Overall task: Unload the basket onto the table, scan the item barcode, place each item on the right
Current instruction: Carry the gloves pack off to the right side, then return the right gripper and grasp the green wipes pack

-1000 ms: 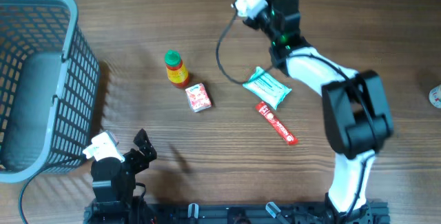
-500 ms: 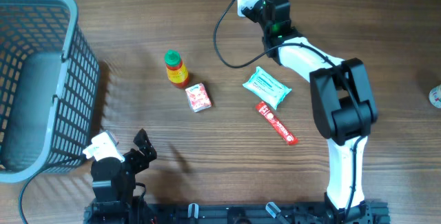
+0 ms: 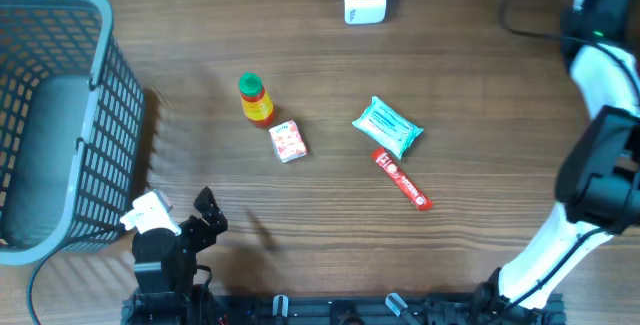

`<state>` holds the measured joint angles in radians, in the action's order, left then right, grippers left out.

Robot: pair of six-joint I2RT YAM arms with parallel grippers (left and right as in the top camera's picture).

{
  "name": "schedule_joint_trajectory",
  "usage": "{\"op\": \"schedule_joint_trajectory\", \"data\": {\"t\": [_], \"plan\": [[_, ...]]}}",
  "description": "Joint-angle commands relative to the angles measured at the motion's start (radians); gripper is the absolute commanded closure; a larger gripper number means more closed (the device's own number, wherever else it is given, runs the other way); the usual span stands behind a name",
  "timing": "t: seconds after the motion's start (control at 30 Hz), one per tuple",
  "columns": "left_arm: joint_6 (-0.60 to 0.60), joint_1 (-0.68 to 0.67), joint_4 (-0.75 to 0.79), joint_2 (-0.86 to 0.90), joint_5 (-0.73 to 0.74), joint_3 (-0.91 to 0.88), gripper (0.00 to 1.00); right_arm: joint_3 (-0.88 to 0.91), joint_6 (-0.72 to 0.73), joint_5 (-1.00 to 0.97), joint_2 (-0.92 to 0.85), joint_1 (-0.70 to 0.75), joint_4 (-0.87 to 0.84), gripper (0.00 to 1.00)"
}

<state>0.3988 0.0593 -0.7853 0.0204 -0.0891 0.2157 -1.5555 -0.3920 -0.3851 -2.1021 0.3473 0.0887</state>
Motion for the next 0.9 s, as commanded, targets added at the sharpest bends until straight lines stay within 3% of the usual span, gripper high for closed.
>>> {"op": "schedule_joint_trajectory", "data": {"t": [0.0,0.1,0.17,0.23,0.27,0.3,0.5,0.67,0.7,0.73,0.77,0.87], "plan": [[-0.001,0.001,0.002,-0.005,-0.014,-0.005,0.00,0.000,0.115,0.051,-0.069,0.068,-0.001,0.95],[-0.001,0.001,0.002,-0.005,-0.014,-0.005,0.00,0.000,0.216,0.054,-0.074,0.115,0.000,0.94],[-0.001,0.001,0.002,-0.005,-0.014,-0.005,0.00,0.000,0.245,0.054,-0.074,0.137,0.002,0.84],[-0.001,0.001,0.002,-0.005,-0.014,-0.005,0.00,-0.009,0.322,0.054,-0.055,0.161,0.037,0.60],[-0.001,0.001,0.002,-0.005,-0.014,-0.005,0.00,-0.014,0.343,0.053,-0.043,0.162,0.051,0.42],[-0.001,0.001,0.002,-0.005,-0.014,-0.005,0.00,-0.022,0.369,0.054,-0.026,0.161,0.066,0.02],[-0.001,0.001,0.002,-0.005,-0.014,-0.005,0.00,-0.060,0.400,0.217,0.277,0.042,0.227,0.00],[-0.001,0.001,0.002,-0.005,-0.014,-0.005,0.00,-0.060,0.740,0.305,0.529,-0.148,0.470,0.00],[-0.001,0.001,0.002,-0.005,-0.014,-0.005,0.00,-0.060,0.919,0.349,0.573,-0.199,0.556,0.00],[-0.001,0.001,0.002,-0.005,-0.014,-0.005,0.00,-0.060,1.001,0.399,0.588,-0.227,0.611,0.00],[-0.001,0.001,0.002,-0.005,-0.014,-0.005,0.00,-0.060,1.049,0.503,0.598,-0.272,0.706,0.00],[-0.001,0.001,0.002,-0.005,-0.014,-0.005,0.00,-0.056,0.979,0.555,0.592,-0.341,0.901,0.00]]}}
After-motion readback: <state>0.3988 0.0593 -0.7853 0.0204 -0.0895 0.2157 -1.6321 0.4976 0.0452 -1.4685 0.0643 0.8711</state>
